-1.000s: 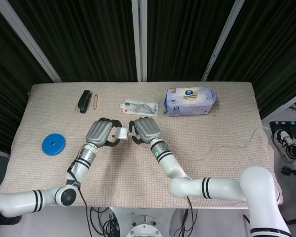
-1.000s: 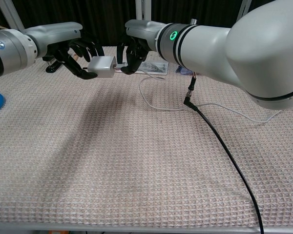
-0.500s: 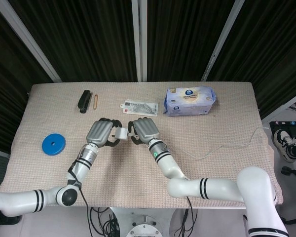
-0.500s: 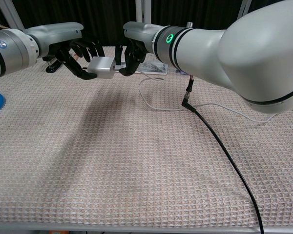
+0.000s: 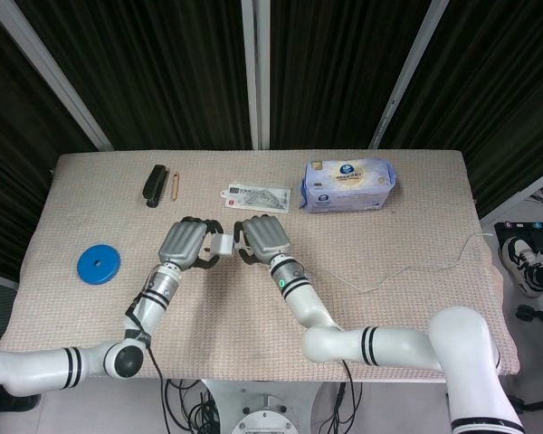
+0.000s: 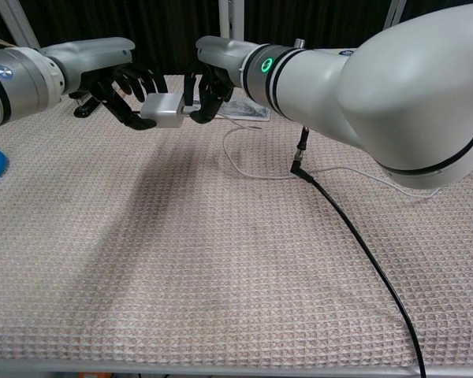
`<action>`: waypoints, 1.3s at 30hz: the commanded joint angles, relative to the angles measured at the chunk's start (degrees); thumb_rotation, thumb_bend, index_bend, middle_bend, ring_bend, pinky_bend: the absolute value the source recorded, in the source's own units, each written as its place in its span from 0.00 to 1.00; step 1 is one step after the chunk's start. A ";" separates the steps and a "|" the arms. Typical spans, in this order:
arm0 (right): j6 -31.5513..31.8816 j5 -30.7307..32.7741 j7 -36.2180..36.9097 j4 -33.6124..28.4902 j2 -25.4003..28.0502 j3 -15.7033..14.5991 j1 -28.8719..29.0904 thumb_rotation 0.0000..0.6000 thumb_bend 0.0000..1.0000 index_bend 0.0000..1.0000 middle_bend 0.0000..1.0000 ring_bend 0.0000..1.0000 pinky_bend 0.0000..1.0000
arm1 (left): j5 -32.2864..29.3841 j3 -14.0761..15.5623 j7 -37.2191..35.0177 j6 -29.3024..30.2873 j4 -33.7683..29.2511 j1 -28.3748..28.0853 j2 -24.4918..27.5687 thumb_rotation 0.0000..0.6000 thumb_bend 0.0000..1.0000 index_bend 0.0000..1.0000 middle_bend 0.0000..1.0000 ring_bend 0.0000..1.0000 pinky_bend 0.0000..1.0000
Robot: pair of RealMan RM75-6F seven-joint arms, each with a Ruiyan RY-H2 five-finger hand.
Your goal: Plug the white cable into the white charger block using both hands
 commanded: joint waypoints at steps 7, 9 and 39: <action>0.22 0.07 -0.40 0.87 -0.74 0.41 0.15 1.00 0.41 0.63 0.59 0.35 0.31 | -0.09 0.08 -0.23 0.10 -0.12 -0.10 0.06 1.00 0.41 0.56 0.53 0.29 0.23; 0.27 -0.07 -0.37 0.97 -0.92 0.50 0.16 1.00 0.41 0.63 0.59 0.35 0.31 | -0.16 0.08 -0.12 0.11 -0.19 -0.20 0.06 1.00 0.41 0.56 0.53 0.29 0.23; -0.80 -1.17 -0.80 -0.28 -0.37 0.17 -0.73 1.00 0.33 0.33 0.49 0.33 0.31 | -1.08 0.23 -1.30 -0.33 0.63 -0.40 0.36 1.00 0.41 0.56 0.53 0.29 0.24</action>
